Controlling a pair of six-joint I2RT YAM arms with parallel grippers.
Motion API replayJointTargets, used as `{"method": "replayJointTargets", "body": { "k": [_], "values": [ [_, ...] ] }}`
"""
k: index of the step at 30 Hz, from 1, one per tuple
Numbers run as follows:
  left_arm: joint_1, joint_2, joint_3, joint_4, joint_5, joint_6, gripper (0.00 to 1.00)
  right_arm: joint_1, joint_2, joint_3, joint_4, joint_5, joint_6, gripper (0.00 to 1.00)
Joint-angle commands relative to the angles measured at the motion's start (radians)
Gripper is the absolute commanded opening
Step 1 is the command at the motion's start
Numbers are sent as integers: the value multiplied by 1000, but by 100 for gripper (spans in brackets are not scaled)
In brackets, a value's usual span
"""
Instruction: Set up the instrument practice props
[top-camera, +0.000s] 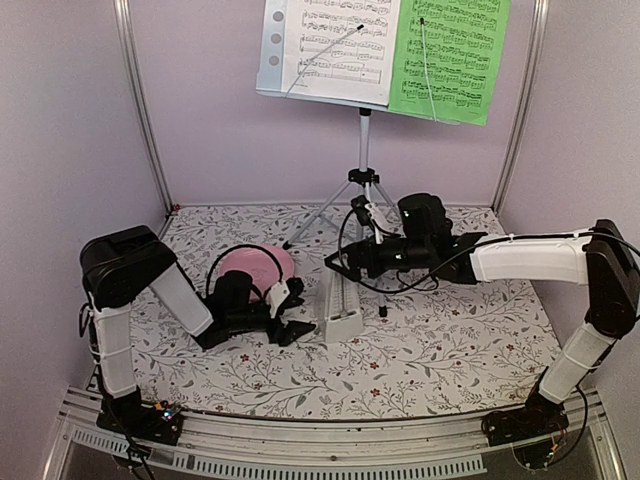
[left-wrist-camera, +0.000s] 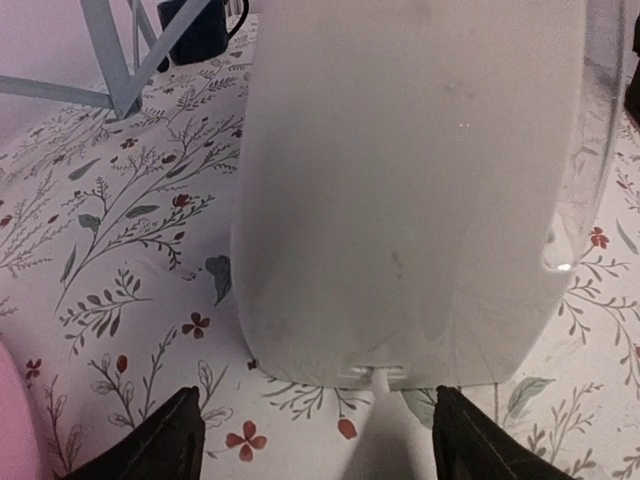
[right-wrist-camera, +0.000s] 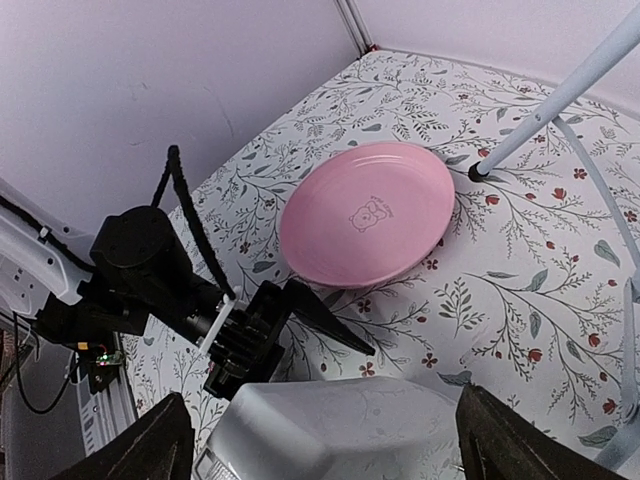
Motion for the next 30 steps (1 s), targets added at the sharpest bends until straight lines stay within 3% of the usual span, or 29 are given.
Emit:
{"method": "replayJointTargets", "body": {
  "k": [1, 8, 19, 30],
  "values": [
    [27, 54, 98, -81, 128, 83, 80, 8, 28, 22, -45, -13, -37, 92],
    [53, 98, 161, -144, 257, 131, 72, 7, 31, 25, -56, -14, -50, 89],
    [67, 88, 174, -169, 254, 168, 53, 6, 46, 30, -61, -22, -57, 77],
    [71, 93, 187, -131, 252, 131, 67, 6, 48, 25, -61, -37, -57, 64]
  ]
}}
